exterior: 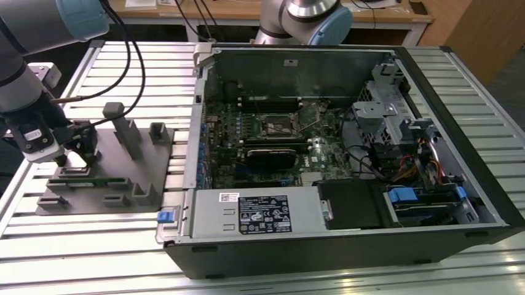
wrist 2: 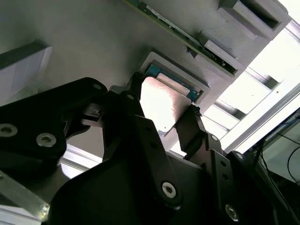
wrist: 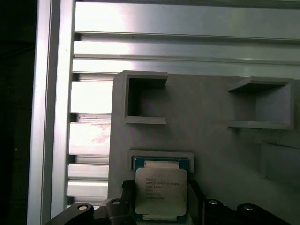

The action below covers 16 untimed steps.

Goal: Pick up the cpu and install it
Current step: 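Pick up the cpu and move it towards the insertion slot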

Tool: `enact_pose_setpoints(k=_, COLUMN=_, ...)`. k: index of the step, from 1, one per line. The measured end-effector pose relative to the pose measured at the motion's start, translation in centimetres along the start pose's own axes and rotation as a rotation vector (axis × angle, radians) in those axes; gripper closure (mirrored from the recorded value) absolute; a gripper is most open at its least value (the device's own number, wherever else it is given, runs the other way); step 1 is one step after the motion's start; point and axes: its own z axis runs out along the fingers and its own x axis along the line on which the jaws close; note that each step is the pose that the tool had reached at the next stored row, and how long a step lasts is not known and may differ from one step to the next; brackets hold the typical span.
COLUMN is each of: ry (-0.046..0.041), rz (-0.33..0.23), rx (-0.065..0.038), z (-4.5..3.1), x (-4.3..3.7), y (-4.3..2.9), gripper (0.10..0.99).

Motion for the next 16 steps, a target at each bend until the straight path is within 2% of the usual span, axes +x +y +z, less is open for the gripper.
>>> enact_pose_setpoints(k=16, ry=0.0, rz=0.0, rx=-0.003, z=-0.26, x=0.0, y=0.01, gripper=0.541)
